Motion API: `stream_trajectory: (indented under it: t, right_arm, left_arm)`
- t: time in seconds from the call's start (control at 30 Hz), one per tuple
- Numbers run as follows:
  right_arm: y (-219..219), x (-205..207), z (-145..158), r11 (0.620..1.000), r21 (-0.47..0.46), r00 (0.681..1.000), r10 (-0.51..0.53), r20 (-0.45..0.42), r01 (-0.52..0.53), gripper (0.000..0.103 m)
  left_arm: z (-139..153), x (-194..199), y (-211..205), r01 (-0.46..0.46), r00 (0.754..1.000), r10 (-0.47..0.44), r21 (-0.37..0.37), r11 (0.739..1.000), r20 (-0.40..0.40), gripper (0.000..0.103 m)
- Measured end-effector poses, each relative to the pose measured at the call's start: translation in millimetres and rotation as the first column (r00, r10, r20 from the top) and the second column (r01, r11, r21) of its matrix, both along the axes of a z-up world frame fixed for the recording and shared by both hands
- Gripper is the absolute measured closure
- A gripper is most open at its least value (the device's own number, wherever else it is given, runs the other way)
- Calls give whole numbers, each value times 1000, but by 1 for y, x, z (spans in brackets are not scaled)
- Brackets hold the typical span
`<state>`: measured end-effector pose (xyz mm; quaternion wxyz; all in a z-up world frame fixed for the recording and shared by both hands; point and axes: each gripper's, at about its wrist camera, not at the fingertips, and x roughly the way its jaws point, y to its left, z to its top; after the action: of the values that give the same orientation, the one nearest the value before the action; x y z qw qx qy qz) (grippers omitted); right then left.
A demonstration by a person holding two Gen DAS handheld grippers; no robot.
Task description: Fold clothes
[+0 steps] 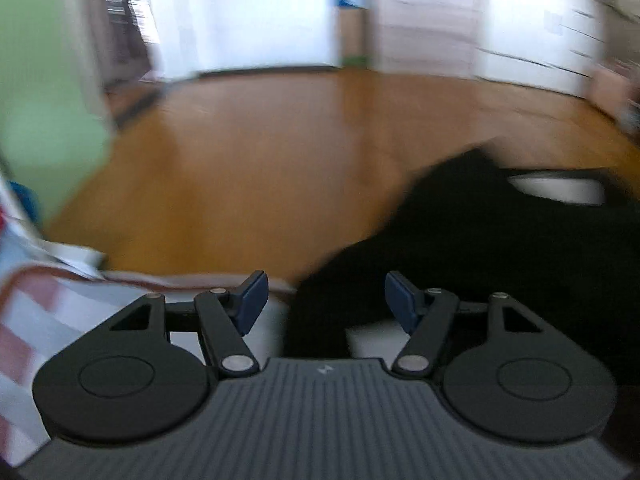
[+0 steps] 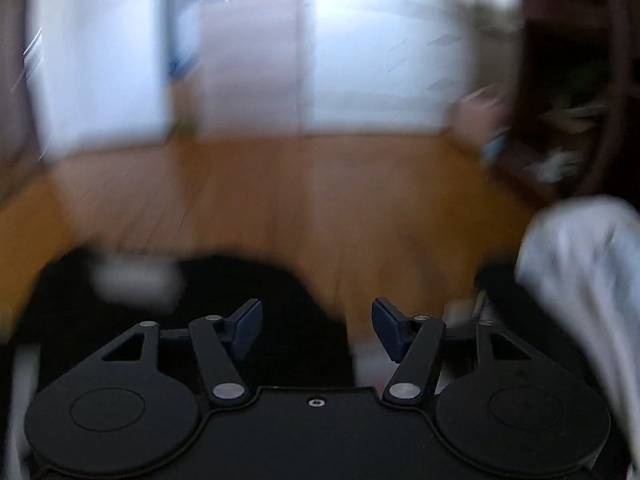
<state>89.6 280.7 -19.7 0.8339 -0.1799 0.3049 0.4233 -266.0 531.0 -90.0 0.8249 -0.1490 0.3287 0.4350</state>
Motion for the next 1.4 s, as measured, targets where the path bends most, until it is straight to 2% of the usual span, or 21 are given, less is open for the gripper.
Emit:
stream_trajectory:
  t: [0.03, 0.1, 0.2, 0.23, 0.37, 0.47, 0.57, 0.63, 0.67, 0.77, 0.87, 0.93, 1.0, 1.1, 1.13, 1.17, 1.23, 1.3, 1.37, 1.4]
  right_arm:
    - [-16, -14, -17, 995, -81, 998, 54, -22, -55, 38]
    - [-55, -41, -48, 961, -225, 986, 147, -83, -162, 38]
    - [-110, -65, -68, 896, -349, 956, 215, -199, -274, 38]
    - [-118, -66, -65, 893, -346, 948, 216, -233, -288, 38]
    - [-130, -56, -60, 945, -204, 915, 169, -366, -256, 38]
    - [-127, -58, -62, 970, -140, 921, 138, -365, -201, 40]
    - [-128, -74, -68, 972, -105, 906, 155, -393, -212, 45]
    - [-119, -81, -64, 967, -126, 917, 161, -365, -220, 45]
    - [-114, -84, -62, 965, -136, 922, 165, -351, -224, 46]
    - [-108, -78, -50, 975, -126, 941, 134, -310, -181, 46]
    - [-123, -61, -45, 993, -23, 938, 103, -332, -117, 46]
    - [-135, -51, -44, 996, 40, 934, 91, -346, -82, 47]
    - [-140, -46, -50, 994, 65, 925, 107, -365, -89, 49]
    - [-141, -40, -61, 989, 101, 907, 138, -399, -106, 50]
    - [-139, -39, -68, 988, 103, 902, 150, -404, -118, 50]
    - [-139, -40, -72, 987, 100, 900, 158, -407, -128, 50]
    - [-138, -41, -81, 985, 94, 894, 174, -413, -148, 50]
    - [-137, -40, -89, 984, 84, 890, 177, -420, -156, 50]
    - [-137, -39, -93, 982, 91, 884, 188, -429, -165, 50]
    - [-136, -39, -95, 981, 97, 879, 194, -435, -168, 50]
  left_arm:
    - [-10, 5, -17, 51, 999, -51, -35, 998, -4, 38]
    - [-28, 16, -51, 139, 990, -141, -104, 985, -9, 38]
    - [-44, 31, -98, 251, 966, -256, -152, 956, -14, 38]
    - [-47, 34, -113, 289, 955, -296, -156, 944, -20, 38]
    - [-46, 40, -158, 388, 920, -393, -169, 906, 4, 34]
    - [-41, 42, -185, 469, 880, -475, -170, 867, 6, 30]
    - [-42, 52, -210, 542, 829, -556, -152, 826, -66, 30]
    - [-48, 58, -224, 572, 799, -591, -160, 805, -116, 29]
    - [-54, 60, -232, 581, 786, -603, -169, 796, -139, 24]
    - [-74, 71, -247, 575, 757, -606, -191, 795, -244, 22]
    - [-79, 77, -262, 606, 720, -641, -207, 768, -266, 22]
    - [-75, 80, -274, 638, 694, -657, -172, 751, -293, 22]
    - [-73, 86, -287, 665, 669, -662, -126, 736, -338, 18]
    - [-83, 97, -296, 704, 604, -668, -101, 703, -435, 10]
    - [-91, 103, -297, 726, 557, -679, -117, 678, -478, 9]
    - [-94, 106, -297, 746, 531, -685, -109, 657, -500, 0]
    - [-89, 107, -287, 742, 542, -676, -93, 664, -500, 2]
    - [-85, 108, -268, 678, 601, -658, -147, 721, -455, 26]
    - [-77, 105, -248, 605, 681, -637, -212, 767, -362, 96]
    - [-70, 102, -242, 581, 714, -606, -187, 792, -352, 96]
